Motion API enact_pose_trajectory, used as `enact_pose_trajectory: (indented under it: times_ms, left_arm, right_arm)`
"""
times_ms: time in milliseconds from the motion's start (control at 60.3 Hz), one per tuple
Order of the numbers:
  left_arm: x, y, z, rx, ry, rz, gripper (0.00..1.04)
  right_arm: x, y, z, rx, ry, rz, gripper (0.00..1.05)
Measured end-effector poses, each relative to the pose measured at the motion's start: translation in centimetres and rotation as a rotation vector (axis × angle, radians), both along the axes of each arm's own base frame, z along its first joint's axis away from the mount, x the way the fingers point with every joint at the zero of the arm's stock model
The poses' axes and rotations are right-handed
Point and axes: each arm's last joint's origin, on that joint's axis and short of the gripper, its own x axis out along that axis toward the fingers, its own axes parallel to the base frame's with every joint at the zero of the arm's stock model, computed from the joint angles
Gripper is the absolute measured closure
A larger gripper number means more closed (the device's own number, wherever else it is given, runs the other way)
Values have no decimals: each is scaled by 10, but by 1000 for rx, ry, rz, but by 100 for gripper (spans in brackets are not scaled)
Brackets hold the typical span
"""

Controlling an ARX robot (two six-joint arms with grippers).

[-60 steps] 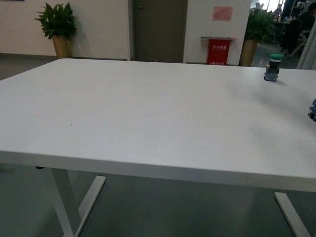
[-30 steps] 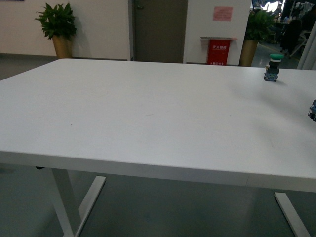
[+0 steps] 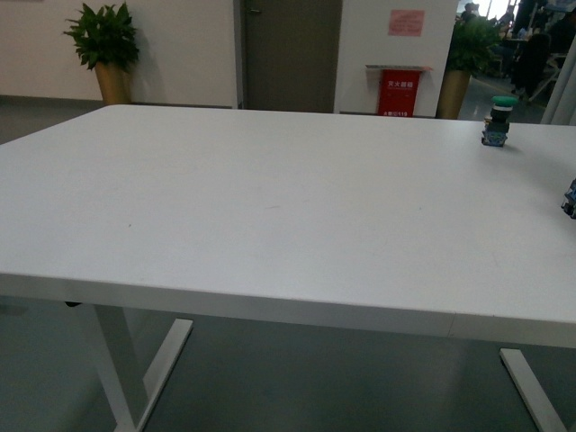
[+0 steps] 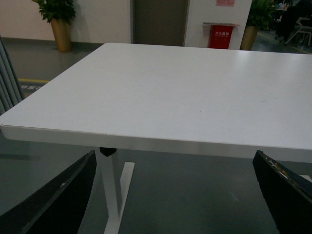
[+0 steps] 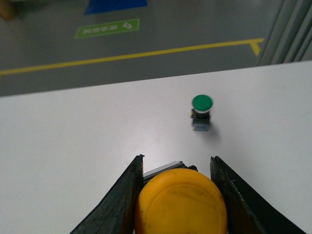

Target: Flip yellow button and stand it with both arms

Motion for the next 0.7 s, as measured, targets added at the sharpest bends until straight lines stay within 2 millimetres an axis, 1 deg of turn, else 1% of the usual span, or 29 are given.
enact_pose_trajectory:
  times_ms: [66,116,182,265,332,348,365,415,431,481,581,697]
  left_arm:
    - [0,0,0,0,0,0,6]
    - [0,0,0,0,0,0,6]
    - [0,0,0,0,0,0,6]
    - [0,0,0,0,0,0,6]
    - [0,0,0,0,0,0,6]
    - [0,0,0,0,0,0,6]
    - [0,0,0,0,0,0,6]
    - [0,0,0,0,0,0,6]
    - [0,0,0,0,0,0,6]
    - [0,0,0,0,0,0,6]
    - [0,0,0,0,0,0,6]
    - [0,0,0,0,0,0,6]
  right_arm:
    - [10,0,0,-121,48,11,69]
    - [15,1,-1,-162,73,16,69]
    - [27,4,-5,-211,140,13,69]
    - [40,8,-13,-209,222,7,69]
    - [53,11,-25,-189,298,-12,69]
    - [58,13,-31,-178,322,-18,69]
    - [58,13,-31,-178,322,-18,69]
    - [66,14,-44,-162,360,-37,69]
    - [66,14,-44,-162,360,-37,69]
    - [72,15,-54,-147,387,-56,69]
    - [77,12,-62,-121,399,-97,69]
    - [82,5,-64,-90,369,-138,69]
